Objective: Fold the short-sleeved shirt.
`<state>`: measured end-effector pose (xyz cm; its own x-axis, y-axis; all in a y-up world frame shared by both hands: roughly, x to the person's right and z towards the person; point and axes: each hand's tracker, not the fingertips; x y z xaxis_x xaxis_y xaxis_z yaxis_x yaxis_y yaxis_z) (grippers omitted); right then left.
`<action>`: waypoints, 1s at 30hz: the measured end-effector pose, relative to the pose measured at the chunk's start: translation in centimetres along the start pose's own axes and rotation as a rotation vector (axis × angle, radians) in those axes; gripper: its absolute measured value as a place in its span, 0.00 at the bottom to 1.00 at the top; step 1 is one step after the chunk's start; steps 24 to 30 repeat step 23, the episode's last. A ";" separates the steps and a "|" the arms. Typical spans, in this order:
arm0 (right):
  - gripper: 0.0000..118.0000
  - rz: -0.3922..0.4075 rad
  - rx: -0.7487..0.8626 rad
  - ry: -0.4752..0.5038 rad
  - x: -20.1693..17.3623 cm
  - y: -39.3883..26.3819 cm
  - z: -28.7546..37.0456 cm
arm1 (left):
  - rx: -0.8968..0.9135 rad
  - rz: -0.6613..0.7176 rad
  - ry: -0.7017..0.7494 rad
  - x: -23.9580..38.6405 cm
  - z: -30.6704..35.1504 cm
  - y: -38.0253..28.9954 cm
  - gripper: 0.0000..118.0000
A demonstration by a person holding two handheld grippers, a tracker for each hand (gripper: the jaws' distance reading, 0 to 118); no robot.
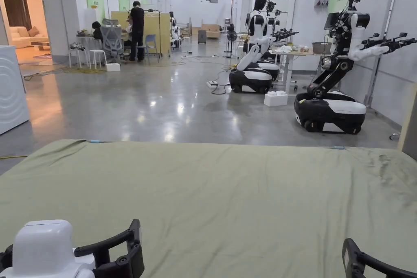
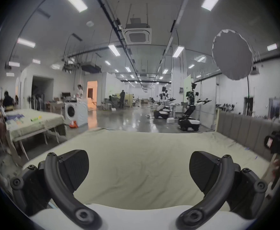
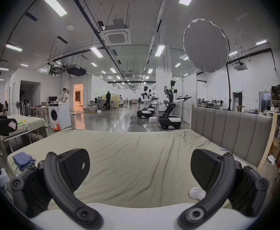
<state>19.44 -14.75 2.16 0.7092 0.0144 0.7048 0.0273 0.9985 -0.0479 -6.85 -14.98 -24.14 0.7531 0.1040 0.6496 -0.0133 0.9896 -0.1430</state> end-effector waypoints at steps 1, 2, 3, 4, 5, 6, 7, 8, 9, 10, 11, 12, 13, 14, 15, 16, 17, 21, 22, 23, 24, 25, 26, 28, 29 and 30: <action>1.00 0.002 -0.001 0.001 0.0 0.1 0.1 | 0.001 -0.006 -0.008 -0.1 0.0 0.0 1.00; 1.00 0.004 0.002 0.001 0.0 0.1 0.1 | 0.000 -0.006 -0.002 -0.1 -0.1 0.0 1.00; 1.00 0.006 0.005 0.003 0.0 0.2 0.1 | -0.004 -0.011 0.011 -0.1 -0.1 -0.1 1.00; 1.00 0.010 0.006 0.005 -0.1 0.2 0.2 | -0.002 -0.030 0.023 -0.1 -0.1 -0.2 1.00; 1.00 0.011 0.005 0.007 -0.2 0.2 0.3 | 0.003 -0.048 0.036 0.0 -0.1 -0.3 1.00; 1.00 0.010 0.007 0.009 -0.2 0.2 0.2 | -0.002 -0.069 0.039 0.0 -0.1 -0.3 1.00; 1.00 0.007 0.009 0.013 -0.2 0.2 0.3 | -0.005 -0.073 0.043 0.0 0.0 -0.3 1.00; 1.00 0.006 0.011 0.016 -0.3 0.2 0.4 | -0.003 -0.073 0.042 0.0 0.0 -0.3 1.00; 1.00 0.006 0.011 0.014 -0.6 0.2 0.5 | 0.002 -0.075 0.036 -0.1 0.1 -0.3 1.00; 1.00 0.007 0.009 0.008 -0.7 0.2 0.3 | 0.003 -0.069 0.027 -0.2 0.2 -0.2 1.00; 1.00 0.009 0.008 0.010 -0.7 0.2 0.2 | -0.002 -0.062 0.008 -0.4 0.2 -0.1 1.00; 1.00 0.009 0.002 0.015 -0.8 0.3 0.2 | -0.001 -0.057 0.005 -0.5 0.2 0.0 1.00; 1.00 0.008 -0.001 0.017 -0.9 0.3 0.3 | 0.002 -0.056 0.006 -0.4 0.2 -0.1 1.00; 1.00 0.008 0.000 0.018 -0.8 0.2 0.0 | 0.002 -0.056 0.002 -0.5 0.2 0.0 1.00; 1.00 0.011 0.001 0.017 -0.8 0.2 0.0 | -0.009 -0.052 -0.003 -0.6 0.1 0.0 1.00; 1.00 0.014 0.003 0.014 -0.8 0.2 0.0 | -0.022 -0.036 -0.021 -0.9 0.0 0.0 1.00; 1.00 0.015 0.002 0.013 -0.9 0.2 0.1 | -0.043 -0.014 -0.062 -1.1 0.0 -0.1 1.00; 1.00 0.014 0.003 0.017 -0.8 0.3 0.0 | -0.050 -0.003 -0.049 -1.3 -0.2 -0.3 1.00; 1.00 0.012 0.002 0.015 -0.6 0.2 -0.2 | -0.044 -0.015 -0.004 -1.1 -0.2 -0.4 1.00; 1.00 0.008 0.001 0.016 -0.5 0.2 -0.3 | -0.045 -0.020 0.017 -0.8 -0.3 -0.5 1.00; 1.00 0.008 0.001 0.016 -0.5 0.2 -0.3 | -0.045 -0.020 0.017 -0.8 -0.3 -0.5 1.00; 1.00 0.008 0.001 0.016 -0.5 0.2 -0.3 | -0.045 -0.020 0.017 -0.8 -0.3 -0.5 1.00; 1.00 0.008 0.001 0.016 -0.5 0.2 -0.3 | -0.045 -0.020 0.017 -0.8 -0.3 -0.5 1.00; 1.00 0.008 0.001 0.016 -0.5 0.2 -0.3 | -0.045 -0.020 0.017 -0.8 -0.3 -0.5 1.00; 1.00 0.008 0.001 0.016 -0.5 0.2 -0.3 | -0.045 -0.020 0.017 -0.8 -0.3 -0.5 1.00; 1.00 0.008 0.001 0.016 -0.5 0.2 -0.3 | -0.045 -0.020 0.017 -0.8 -0.3 -0.5 1.00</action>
